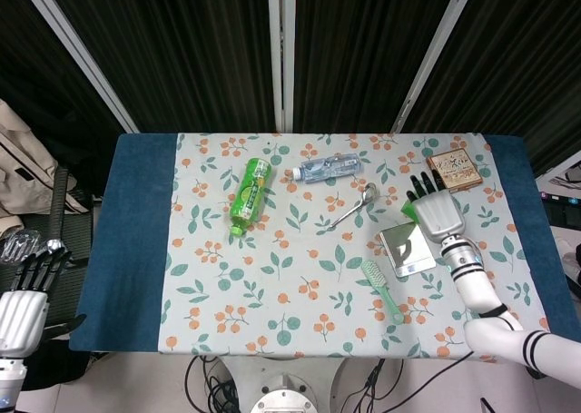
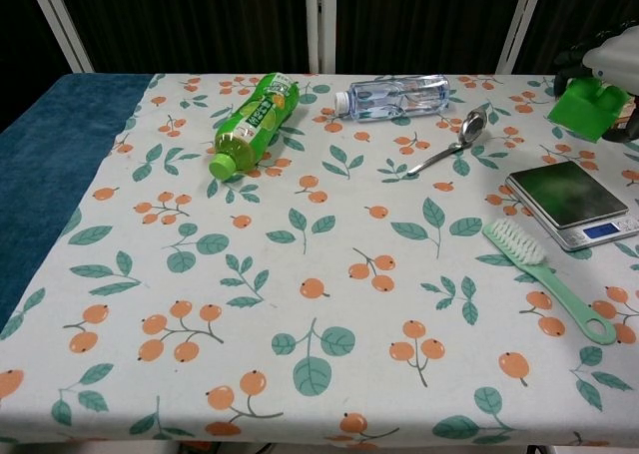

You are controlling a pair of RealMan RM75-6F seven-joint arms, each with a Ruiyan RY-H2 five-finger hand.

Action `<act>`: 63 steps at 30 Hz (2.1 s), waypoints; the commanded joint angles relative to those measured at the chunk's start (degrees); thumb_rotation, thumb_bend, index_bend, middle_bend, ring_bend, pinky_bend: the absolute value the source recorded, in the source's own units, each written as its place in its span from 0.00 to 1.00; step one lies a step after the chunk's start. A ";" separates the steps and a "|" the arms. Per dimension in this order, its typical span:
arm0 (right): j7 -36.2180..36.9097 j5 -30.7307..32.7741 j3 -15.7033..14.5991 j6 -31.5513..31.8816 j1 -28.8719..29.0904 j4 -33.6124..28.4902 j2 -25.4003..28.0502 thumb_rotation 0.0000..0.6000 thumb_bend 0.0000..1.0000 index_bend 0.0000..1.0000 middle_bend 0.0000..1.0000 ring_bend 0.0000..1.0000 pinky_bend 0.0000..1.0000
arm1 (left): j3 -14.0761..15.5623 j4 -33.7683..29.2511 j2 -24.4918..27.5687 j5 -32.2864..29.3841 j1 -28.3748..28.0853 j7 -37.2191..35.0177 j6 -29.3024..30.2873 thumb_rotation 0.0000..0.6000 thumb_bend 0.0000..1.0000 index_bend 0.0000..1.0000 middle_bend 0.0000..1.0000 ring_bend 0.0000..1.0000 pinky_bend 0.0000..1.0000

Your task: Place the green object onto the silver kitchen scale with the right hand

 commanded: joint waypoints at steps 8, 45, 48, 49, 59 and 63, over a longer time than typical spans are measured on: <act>-6.77 -1.05 -4.60 1.56 -2.45 -2.26 -1.75 1.00 0.23 0.66 0.03 0.00 0.00 | 0.57 0.22 -0.23 0.58 0.58 -0.08 0.78 1.00 0.05 0.03 0.03 0.00 0.00; -6.52 -3.12 -4.83 2.17 -3.98 -4.11 -2.73 1.00 0.05 0.00 0.00 0.00 0.00 | 0.48 1.51 -0.51 0.35 0.94 -1.73 1.27 1.00 0.05 0.03 0.03 0.00 0.00; -5.44 -4.13 -4.48 3.61 -4.53 -5.78 -1.39 1.00 0.04 0.00 0.00 0.00 0.00 | 0.46 1.45 -0.52 0.43 0.96 -1.69 1.39 1.00 0.05 0.03 0.03 0.00 0.00; -4.43 -4.98 -4.28 4.80 -5.04 -7.19 -0.32 1.00 0.04 0.00 0.00 0.00 0.00 | 0.42 1.40 -0.49 0.45 0.97 -1.70 1.48 1.00 0.05 0.03 0.03 0.00 0.00; 19.89 -23.10 -8.60 26.54 -19.90 -18.98 15.44 1.00 0.03 0.00 0.00 0.00 0.00 | 0.11 1.02 -0.46 0.43 1.00 -1.51 1.88 1.00 0.05 0.03 0.03 0.00 0.00; 33.90 -27.03 -11.07 35.62 -28.26 -12.31 14.27 1.00 0.03 0.00 0.00 0.00 0.00 | 0.25 0.30 -0.47 0.91 0.67 -0.43 1.44 1.00 0.05 0.03 0.03 0.00 0.00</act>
